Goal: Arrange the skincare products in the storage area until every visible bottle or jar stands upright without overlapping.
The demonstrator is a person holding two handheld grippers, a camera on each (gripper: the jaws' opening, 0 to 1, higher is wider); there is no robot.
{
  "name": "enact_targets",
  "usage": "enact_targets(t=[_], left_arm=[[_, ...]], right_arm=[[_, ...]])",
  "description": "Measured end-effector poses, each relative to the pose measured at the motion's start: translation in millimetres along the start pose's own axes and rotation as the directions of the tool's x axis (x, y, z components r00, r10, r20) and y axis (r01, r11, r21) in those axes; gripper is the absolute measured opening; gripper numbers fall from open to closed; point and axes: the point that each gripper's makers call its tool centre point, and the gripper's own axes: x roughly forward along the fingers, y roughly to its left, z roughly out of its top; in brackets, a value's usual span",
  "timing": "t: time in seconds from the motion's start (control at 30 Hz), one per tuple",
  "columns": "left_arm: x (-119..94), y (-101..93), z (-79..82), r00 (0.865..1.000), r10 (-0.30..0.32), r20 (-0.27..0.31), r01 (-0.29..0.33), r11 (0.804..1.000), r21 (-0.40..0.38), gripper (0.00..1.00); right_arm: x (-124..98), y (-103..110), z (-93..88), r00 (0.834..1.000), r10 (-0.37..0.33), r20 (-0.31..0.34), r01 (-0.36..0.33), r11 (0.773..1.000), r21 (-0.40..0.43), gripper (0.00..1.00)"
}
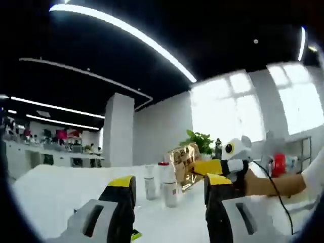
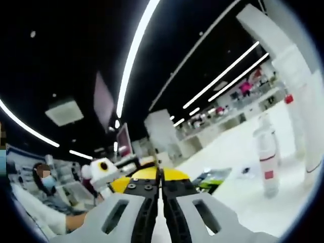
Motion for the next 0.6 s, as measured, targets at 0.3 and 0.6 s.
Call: enact_targets(t=[0.3,0.6], left_arm=[[-7.0,-51.0,5.6,0.933,-0.355,0.060,0.354,0.870,-0.344,0.52],[-5.2,-53.8,-10.3,0.934,-0.357,0.003,0.336,0.879,-0.339,0.27]], right_arm=[[-1.5,28.1,-6.8,0.996,0.092,0.016,-0.093,0.991,0.097,0.00],[0.3,38.6,-17.3,0.990,0.140,0.002,-0.139,0.977,0.160,0.00]])
